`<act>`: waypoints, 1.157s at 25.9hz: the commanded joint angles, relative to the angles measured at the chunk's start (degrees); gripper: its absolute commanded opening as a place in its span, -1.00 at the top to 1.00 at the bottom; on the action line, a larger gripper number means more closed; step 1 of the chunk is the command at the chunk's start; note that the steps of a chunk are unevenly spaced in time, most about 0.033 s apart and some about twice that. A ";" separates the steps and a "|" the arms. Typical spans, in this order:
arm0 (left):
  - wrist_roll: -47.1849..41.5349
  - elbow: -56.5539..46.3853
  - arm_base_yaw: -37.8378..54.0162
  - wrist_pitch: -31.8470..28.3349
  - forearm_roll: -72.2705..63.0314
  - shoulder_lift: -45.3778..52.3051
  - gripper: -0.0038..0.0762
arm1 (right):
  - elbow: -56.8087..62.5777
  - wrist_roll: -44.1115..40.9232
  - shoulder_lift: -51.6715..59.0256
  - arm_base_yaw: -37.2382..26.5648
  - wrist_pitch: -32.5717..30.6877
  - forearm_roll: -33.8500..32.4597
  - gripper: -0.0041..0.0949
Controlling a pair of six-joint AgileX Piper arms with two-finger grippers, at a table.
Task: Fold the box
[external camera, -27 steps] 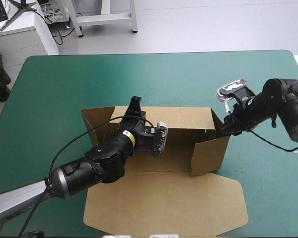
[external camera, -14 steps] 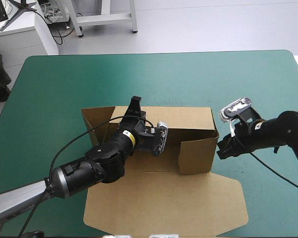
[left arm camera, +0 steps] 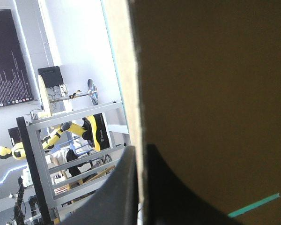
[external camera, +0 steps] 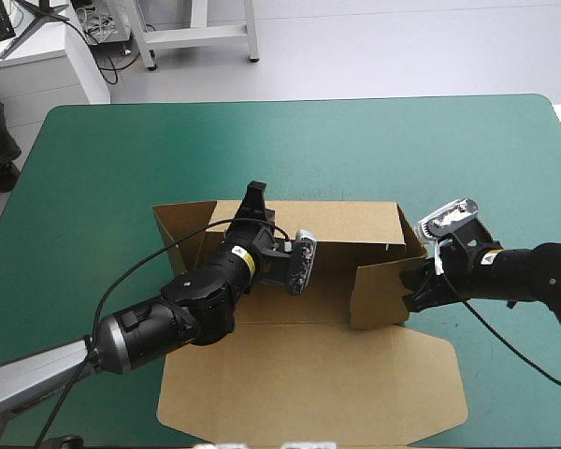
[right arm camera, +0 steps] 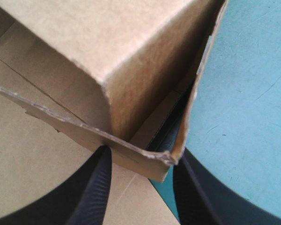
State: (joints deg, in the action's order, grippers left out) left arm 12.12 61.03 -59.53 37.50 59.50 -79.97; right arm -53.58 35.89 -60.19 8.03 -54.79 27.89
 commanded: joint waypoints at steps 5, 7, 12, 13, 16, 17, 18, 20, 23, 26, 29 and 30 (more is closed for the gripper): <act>0.29 0.84 -0.40 -2.72 -0.66 1.36 0.93 | -1.35 -6.75 1.14 6.30 8.83 -0.42 0.25; 0.29 0.84 -0.40 -2.72 -0.66 1.36 0.93 | -1.35 -14.23 1.02 10.32 11.06 -8.97 0.25; 0.29 0.84 -0.40 -2.78 -0.66 1.36 0.93 | -1.35 -29.46 0.92 16.80 12.65 -22.26 0.25; 0.29 0.84 -0.40 -2.78 -0.66 1.36 0.93 | -1.35 -30.58 0.55 18.11 14.07 -22.26 0.25; 0.29 0.84 -0.40 -2.90 -0.74 1.36 0.93 | -1.35 -31.19 -1.22 19.19 15.24 -24.73 0.25; 0.29 0.84 -0.40 -2.76 -0.79 1.36 0.93 | -1.35 -32.08 -2.12 19.19 15.24 -24.73 0.25; 0.29 0.84 -0.40 -2.75 -1.04 1.36 0.93 | -1.35 -32.88 -3.15 19.19 14.86 -24.59 0.25; 0.29 0.84 -0.40 -2.62 -1.04 1.36 0.93 | -1.35 -32.89 -5.01 19.19 14.46 -24.49 0.24; 0.29 0.84 -0.40 -2.49 -1.13 1.36 0.93 | -1.35 -32.89 -7.61 19.19 15.24 -23.23 0.20; 0.56 0.84 -0.40 -2.49 -1.13 1.36 0.93 | -1.35 -33.74 -8.03 19.19 16.72 -23.34 0.21; 0.67 0.84 -0.40 -2.49 -1.13 1.36 0.93 | -1.35 -35.58 -8.03 19.19 18.84 -23.19 0.24; 0.67 0.84 -0.40 -2.49 -1.13 1.36 0.93 | -1.35 -36.44 -8.03 19.19 19.56 -23.19 0.31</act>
State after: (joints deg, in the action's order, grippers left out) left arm 12.18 61.03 -59.53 36.88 58.96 -80.06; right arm -53.58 1.37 -68.47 27.26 -41.21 4.43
